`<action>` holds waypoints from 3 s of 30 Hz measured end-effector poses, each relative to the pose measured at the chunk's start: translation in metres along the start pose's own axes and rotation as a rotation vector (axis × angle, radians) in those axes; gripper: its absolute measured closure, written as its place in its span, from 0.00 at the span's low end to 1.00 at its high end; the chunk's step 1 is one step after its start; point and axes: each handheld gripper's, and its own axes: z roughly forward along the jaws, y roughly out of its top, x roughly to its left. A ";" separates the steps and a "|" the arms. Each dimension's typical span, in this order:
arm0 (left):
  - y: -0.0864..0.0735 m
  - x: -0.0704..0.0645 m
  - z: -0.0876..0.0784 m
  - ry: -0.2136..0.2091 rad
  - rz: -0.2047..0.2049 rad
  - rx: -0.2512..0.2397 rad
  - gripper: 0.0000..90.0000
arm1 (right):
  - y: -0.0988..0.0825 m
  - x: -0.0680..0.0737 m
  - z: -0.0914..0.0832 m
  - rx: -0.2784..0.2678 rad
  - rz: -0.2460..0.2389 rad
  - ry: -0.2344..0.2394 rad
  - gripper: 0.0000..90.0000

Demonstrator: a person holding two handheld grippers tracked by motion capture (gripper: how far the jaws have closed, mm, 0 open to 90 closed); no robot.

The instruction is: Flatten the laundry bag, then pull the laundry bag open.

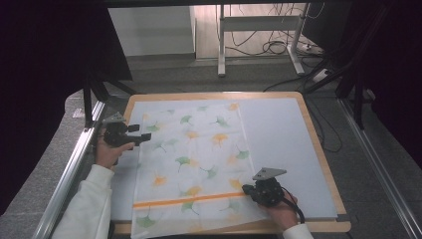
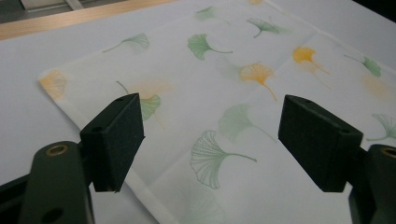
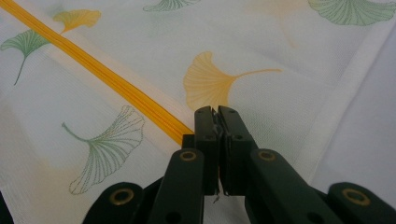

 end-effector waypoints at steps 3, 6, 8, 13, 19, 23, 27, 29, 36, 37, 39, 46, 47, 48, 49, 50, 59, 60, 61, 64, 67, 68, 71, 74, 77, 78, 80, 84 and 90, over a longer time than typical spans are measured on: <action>-0.001 -0.009 0.001 -0.009 0.021 0.013 0.26 | 0.000 0.000 0.000 -0.003 0.002 0.000 0.96; -0.002 -0.022 0.003 -0.016 0.043 0.025 0.26 | 0.000 0.000 -0.001 -0.004 0.001 0.001 0.95; -0.005 -0.036 0.004 -0.013 0.078 0.044 0.26 | 0.000 0.000 -0.001 -0.006 0.001 0.002 0.95; -0.010 -0.051 0.004 -0.021 0.109 0.060 0.27 | 0.000 -0.001 -0.002 -0.009 0.003 0.003 0.96; -0.019 -0.074 0.002 -0.047 0.137 0.067 0.27 | 0.003 -0.003 -0.001 -0.018 0.012 0.010 0.98; -0.024 -0.085 0.000 -0.060 0.148 0.070 0.27 | 0.005 -0.004 -0.003 -0.023 0.010 0.013 0.99; -0.027 -0.097 -0.002 -0.077 0.173 0.073 0.27 | 0.006 -0.003 -0.003 -0.025 0.006 0.012 0.99; -0.027 -0.103 -0.003 -0.092 0.187 0.073 0.27 | 0.006 -0.003 -0.004 -0.026 0.005 0.010 0.99; -0.029 -0.120 -0.001 -0.104 0.214 0.083 0.27 | 0.008 -0.007 -0.006 -0.036 0.009 0.002 0.99; -0.030 -0.123 0.000 -0.106 0.218 0.086 0.27 | 0.008 -0.007 -0.006 -0.035 0.010 0.002 0.99; -0.031 -0.126 0.001 -0.109 0.226 0.092 0.27 | 0.007 -0.007 -0.006 -0.035 0.011 0.001 0.99; -0.034 -0.149 0.005 -0.145 0.255 0.110 0.27 | 0.005 -0.008 -0.012 -0.050 0.012 -0.002 0.99; -0.035 -0.152 0.006 -0.154 0.259 0.113 0.27 | 0.005 -0.008 -0.012 -0.050 0.011 -0.004 0.99; -0.035 -0.154 0.006 -0.157 0.266 0.116 0.27 | 0.005 -0.008 -0.012 -0.049 0.012 -0.006 0.99; -0.036 -0.157 0.007 -0.163 0.272 0.120 0.27 | 0.005 -0.009 -0.012 -0.048 0.012 -0.008 0.99; -0.037 -0.159 0.008 -0.168 0.278 0.125 0.27 | 0.004 -0.009 -0.011 -0.047 0.012 -0.010 0.99; -0.037 -0.176 0.011 -0.196 0.298 0.127 0.27 | 0.004 -0.011 -0.014 -0.055 0.020 -0.018 0.99; -0.037 -0.179 0.012 -0.199 0.302 0.125 0.27 | 0.004 -0.011 -0.015 -0.056 0.021 -0.018 0.99; -0.037 -0.181 0.012 -0.202 0.306 0.125 0.28 | 0.004 -0.012 -0.015 -0.059 0.021 -0.021 0.99; -0.036 -0.188 0.015 -0.224 0.304 0.118 0.28 | 0.003 -0.013 -0.017 -0.058 0.028 -0.026 0.99; -0.036 -0.191 0.016 -0.216 0.308 0.123 0.28 | 0.002 -0.014 -0.018 -0.062 0.031 -0.029 0.99; -0.036 -0.191 0.016 -0.216 0.308 0.123 0.28 | 0.002 -0.014 -0.018 -0.062 0.031 -0.029 0.99; -0.035 -0.196 0.017 -0.219 0.317 0.122 0.28 | 0.002 -0.017 -0.019 -0.063 0.038 -0.031 0.99; -0.034 -0.204 0.023 -0.238 0.331 0.128 0.29 | 0.002 -0.021 -0.018 -0.059 0.046 -0.033 0.99; -0.034 -0.209 0.026 -0.232 0.350 0.140 0.29 | 0.002 -0.023 -0.018 -0.060 0.050 -0.034 0.99; -0.033 -0.213 0.028 -0.236 0.359 0.142 0.29 | 0.002 -0.025 -0.018 -0.061 0.051 -0.036 0.99; -0.033 -0.217 0.030 -0.246 0.360 0.140 0.29 | 0.002 -0.026 -0.018 -0.061 0.053 -0.037 0.99; -0.032 -0.223 0.037 -0.246 0.375 0.155 0.29 | 0.001 -0.028 -0.018 -0.055 0.060 -0.034 0.99; -0.031 -0.233 0.049 -0.256 0.389 0.167 0.29 | -0.001 -0.026 -0.021 -0.062 0.070 -0.025 0.99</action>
